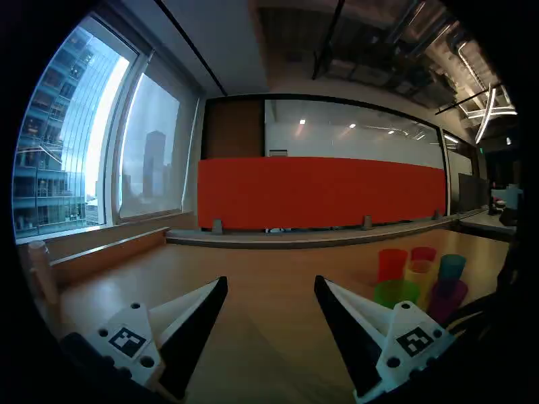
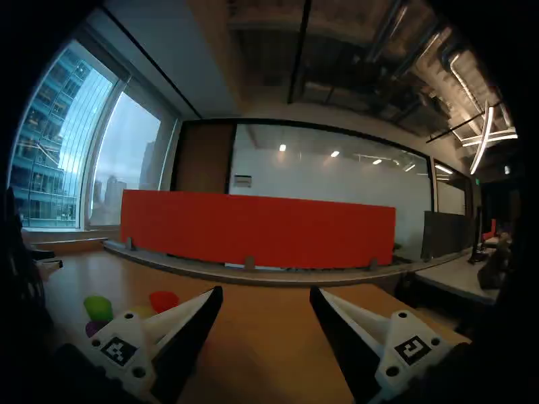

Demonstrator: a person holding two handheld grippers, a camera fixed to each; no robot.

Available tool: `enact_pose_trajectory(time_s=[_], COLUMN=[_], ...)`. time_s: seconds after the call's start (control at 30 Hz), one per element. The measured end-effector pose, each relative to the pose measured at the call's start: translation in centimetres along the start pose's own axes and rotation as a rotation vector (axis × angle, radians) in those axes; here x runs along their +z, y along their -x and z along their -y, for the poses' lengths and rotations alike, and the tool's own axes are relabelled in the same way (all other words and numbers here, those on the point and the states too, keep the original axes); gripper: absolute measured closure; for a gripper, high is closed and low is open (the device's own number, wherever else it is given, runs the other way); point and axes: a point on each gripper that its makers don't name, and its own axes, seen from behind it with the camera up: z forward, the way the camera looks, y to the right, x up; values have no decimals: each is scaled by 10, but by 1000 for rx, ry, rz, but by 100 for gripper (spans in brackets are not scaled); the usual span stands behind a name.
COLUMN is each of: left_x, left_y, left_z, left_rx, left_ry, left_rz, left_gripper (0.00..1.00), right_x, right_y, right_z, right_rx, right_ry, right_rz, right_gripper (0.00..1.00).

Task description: Pour water

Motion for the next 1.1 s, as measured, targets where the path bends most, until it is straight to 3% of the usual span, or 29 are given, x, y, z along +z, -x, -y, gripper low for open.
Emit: enact_pose_trajectory(time_s=[0.2,0.57,1.1], left_x=[0,0,0], left_y=[0,0,0], left_z=[0,1,1], left_rx=[0,0,0], left_ry=[0,0,0], left_rz=[0,0,0], left_gripper=[4,4,4], right_x=[4,7,10], right_y=[18,59,80], right_z=[6,-12,-25], right_rx=[23,65,92], right_ry=[-15,27,43], right_rz=[0,41,58], right_gripper=[0,0,0])
